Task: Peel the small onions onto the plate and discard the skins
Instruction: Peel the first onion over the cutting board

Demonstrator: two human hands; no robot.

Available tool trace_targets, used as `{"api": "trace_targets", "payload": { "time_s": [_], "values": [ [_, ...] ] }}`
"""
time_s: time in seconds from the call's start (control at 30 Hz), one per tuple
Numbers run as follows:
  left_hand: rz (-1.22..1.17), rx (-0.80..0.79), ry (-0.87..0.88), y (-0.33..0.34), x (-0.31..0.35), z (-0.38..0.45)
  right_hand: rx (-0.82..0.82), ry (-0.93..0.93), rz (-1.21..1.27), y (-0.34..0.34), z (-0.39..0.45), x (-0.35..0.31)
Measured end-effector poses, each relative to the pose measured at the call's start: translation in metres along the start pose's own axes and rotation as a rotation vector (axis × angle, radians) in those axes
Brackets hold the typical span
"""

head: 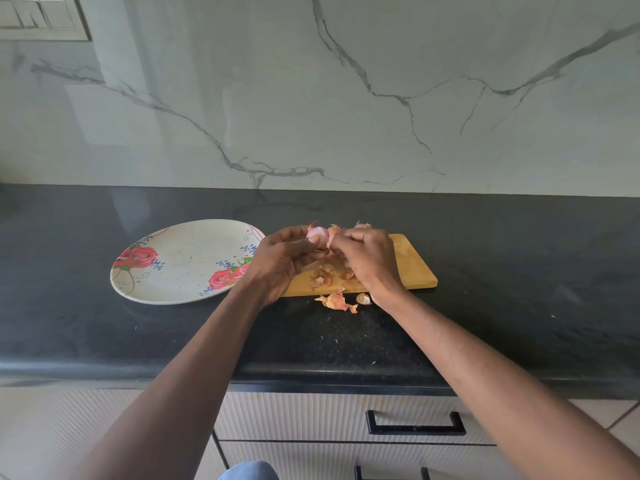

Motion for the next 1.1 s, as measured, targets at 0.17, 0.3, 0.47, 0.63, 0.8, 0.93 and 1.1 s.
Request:
{"api": "trace_targets", "payload": {
  "time_s": [0.17,0.3,0.47,0.63,0.8,0.93,1.1],
  "values": [
    [-0.013,-0.011,0.042,0.005,0.007,-0.003,-0.064,-0.094,0.067,-0.001,-0.004,-0.011],
    [0.01,-0.05,0.039,0.009,0.006,-0.005,-0.027,-0.158,-0.057,0.001,-0.001,-0.011],
    [0.09,-0.066,0.042,0.01,0.006,-0.007,0.006,-0.191,-0.082,0.0,-0.004,-0.012],
    [0.171,-0.083,0.079,0.011,0.009,-0.007,0.074,-0.269,-0.155,0.003,-0.009,-0.019],
    [0.199,-0.093,0.089,0.011,0.01,-0.008,0.105,-0.269,-0.183,0.002,-0.009,-0.018],
    [0.174,-0.097,0.084,0.011,0.007,-0.007,0.087,-0.25,-0.14,0.001,-0.006,-0.016],
    [0.073,-0.104,0.031,0.015,0.004,-0.007,0.057,-0.173,-0.038,-0.004,-0.003,-0.013]
  ]
}}
Point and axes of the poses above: each hand's wrist, its own z-axis towards the middle knuckle, its own y-axis out of the palm, x = y × z, the point moved 9 cm from there along z, towards the middle knuckle, and after that the axes turned 10 degrees about y, right-handed, at the moved point
